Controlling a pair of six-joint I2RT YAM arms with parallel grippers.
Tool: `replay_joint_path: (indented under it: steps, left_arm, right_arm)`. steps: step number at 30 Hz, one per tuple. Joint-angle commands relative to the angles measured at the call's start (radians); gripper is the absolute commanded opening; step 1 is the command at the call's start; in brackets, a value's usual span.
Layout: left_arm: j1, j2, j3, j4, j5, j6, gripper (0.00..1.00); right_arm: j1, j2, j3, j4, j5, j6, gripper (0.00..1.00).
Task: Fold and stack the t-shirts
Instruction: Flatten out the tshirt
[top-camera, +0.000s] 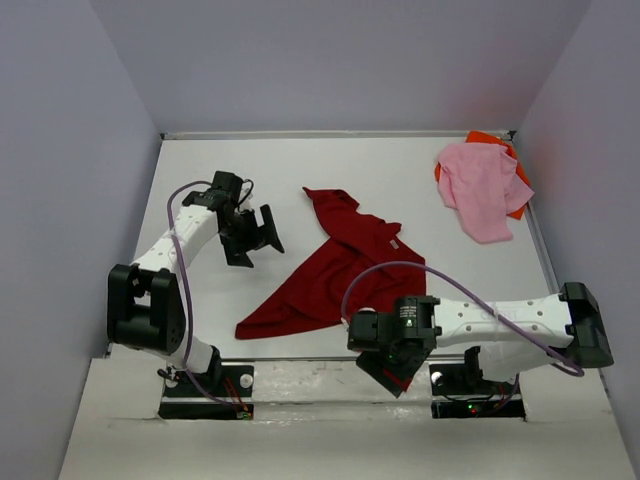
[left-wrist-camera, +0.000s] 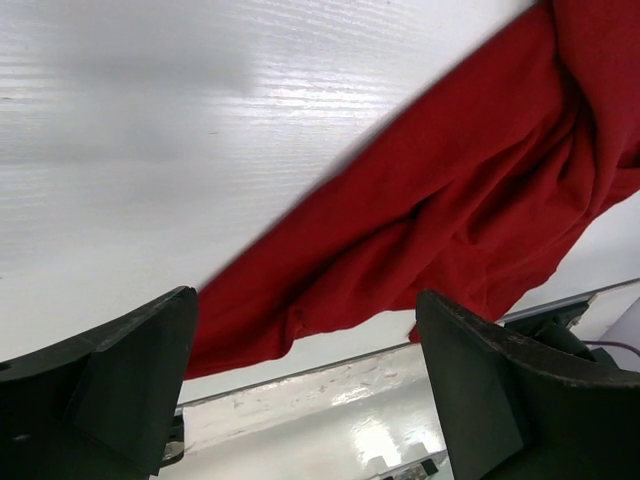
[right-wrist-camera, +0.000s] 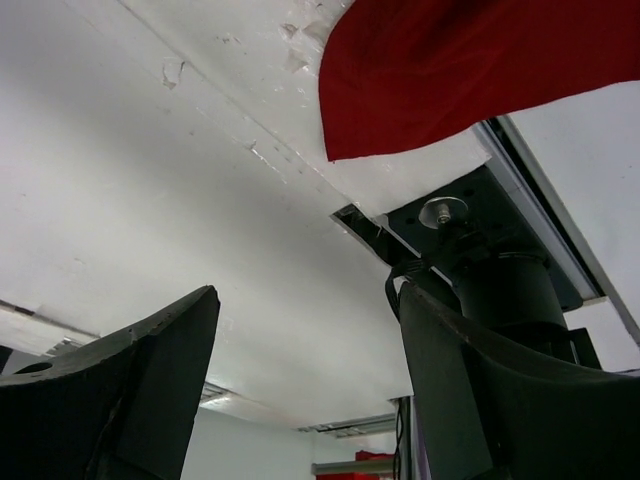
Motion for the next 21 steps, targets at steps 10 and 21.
replay_joint_path:
  steps: [10, 21]
  left_arm:
    - [0.105, -0.100, -0.054, -0.010, 0.101, 0.053, 0.99]
    - [0.105, -0.243, -0.183, 0.035, 0.120, -0.017, 0.99]
  right_arm:
    - [-0.047, 0.139, -0.160, 0.397, -0.128, -0.014, 0.82]
    - [-0.263, 0.111, -0.202, 0.465, -0.143, -0.071, 0.81]
